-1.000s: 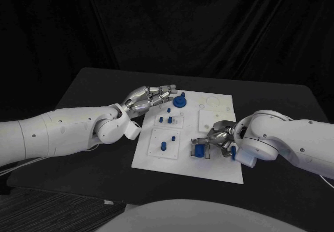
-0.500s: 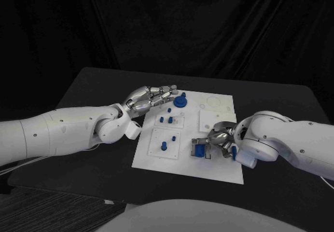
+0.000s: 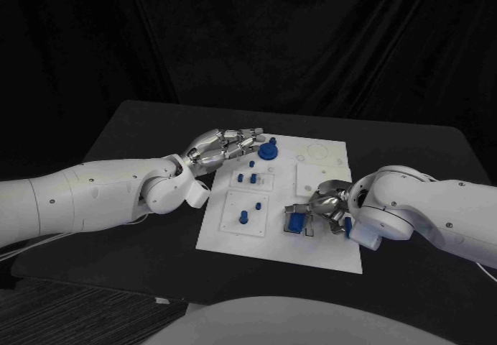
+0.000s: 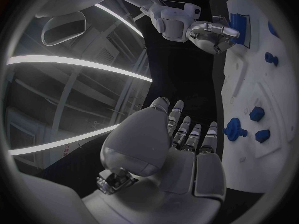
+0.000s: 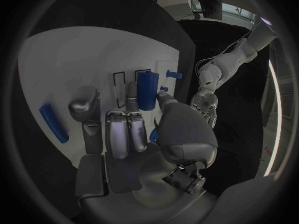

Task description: Assemble the parts on the task board

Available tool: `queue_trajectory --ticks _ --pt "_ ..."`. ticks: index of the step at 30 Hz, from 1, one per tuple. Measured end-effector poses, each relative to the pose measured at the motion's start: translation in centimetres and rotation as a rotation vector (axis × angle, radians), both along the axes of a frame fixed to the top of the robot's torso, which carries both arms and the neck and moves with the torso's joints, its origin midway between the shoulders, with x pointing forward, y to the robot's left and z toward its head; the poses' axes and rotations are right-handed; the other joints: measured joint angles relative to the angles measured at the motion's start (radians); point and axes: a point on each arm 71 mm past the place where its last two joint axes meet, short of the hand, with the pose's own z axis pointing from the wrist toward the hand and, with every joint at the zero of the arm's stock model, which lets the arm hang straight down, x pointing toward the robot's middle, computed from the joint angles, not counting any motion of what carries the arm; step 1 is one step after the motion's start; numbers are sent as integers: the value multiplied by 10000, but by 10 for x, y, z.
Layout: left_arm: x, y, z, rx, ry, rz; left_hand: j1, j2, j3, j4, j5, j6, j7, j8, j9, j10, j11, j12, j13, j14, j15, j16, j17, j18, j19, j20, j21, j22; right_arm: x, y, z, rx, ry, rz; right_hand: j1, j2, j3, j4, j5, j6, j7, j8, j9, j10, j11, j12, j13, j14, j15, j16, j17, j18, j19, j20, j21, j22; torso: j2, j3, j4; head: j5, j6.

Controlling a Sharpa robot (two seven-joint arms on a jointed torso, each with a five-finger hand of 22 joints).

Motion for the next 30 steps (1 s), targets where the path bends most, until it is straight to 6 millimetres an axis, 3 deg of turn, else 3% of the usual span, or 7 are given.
queue_trajectory --ticks 3,6,8,10,16,25,30 --pt "0 0 0 4 21 -16 0 0 0 0 0 0 0 0 0 0 0 0 0 0 0 0 0 0 0 0 0 0 0 0 0 3 -8 -18 -164 162 -209 208 -325 -1 -1 0 0 0 0 0 0 0 0 0 0 0 0 0 0 0 1 2 -3 0 0" --pt "0 0 -1 8 39 -29 0 0 0 0 0 54 50 0 0 0 1 0 0 0 0 0 0 0 0 0 0 0 0 0 0 4 -14 -29 -170 167 -290 291 -503 -34 -34 0 27 0 -1 0 0 0 0 0 1 0 0 0 -1 0 1 2 -8 12 0" --pt "0 -1 -1 9 53 -46 0 0 0 0 0 54 49 0 0 1 1 0 0 0 0 0 0 0 0 0 0 0 0 0 0 6 -19 -36 -365 -28 -400 399 -671 -35 -34 1 27 1 0 0 0 0 0 0 0 0 0 0 -95 0 2 2 -10 14 0" --pt "0 -1 -1 10 66 -60 0 0 0 0 0 55 49 0 0 13 13 0 0 0 0 0 0 0 0 0 0 0 0 0 0 7 -21 -41 -366 -28 -400 399 -816 -35 -34 1 27 0 0 0 0 0 -1 0 0 0 0 0 -96 0 1 2 -10 15 0" --pt "0 -1 -1 21 106 -88 0 0 0 0 0 55 49 1 0 12 13 1 0 0 0 0 0 0 0 0 0 0 0 0 0 9 -24 -37 -366 -28 -401 400 -814 -35 -33 1 51 1 -1 0 0 0 0 0 0 0 0 0 -96 0 0 1 -4 16 0" --pt "-1 -2 -2 33 169 -140 0 0 0 0 0 75 35 18 1 12 13 1 0 1 1 0 0 0 0 0 0 0 0 1 0 7 -20 -13 -365 -30 -533 528 -1284 -35 -34 59 144 3 -3 0 0 0 0 0 0 1 0 0 -96 0 1 -9 8 1 0" --pt "-1 -2 -3 40 206 -173 0 0 0 0 0 163 47 18 1 12 13 1 0 2 2 0 0 -1 0 0 0 0 0 0 0 2 -18 -30 -365 -30 -539 534 -1286 -35 -34 59 139 3 -3 0 0 0 0 0 0 0 0 0 -96 0 1 -9 8 1 0"
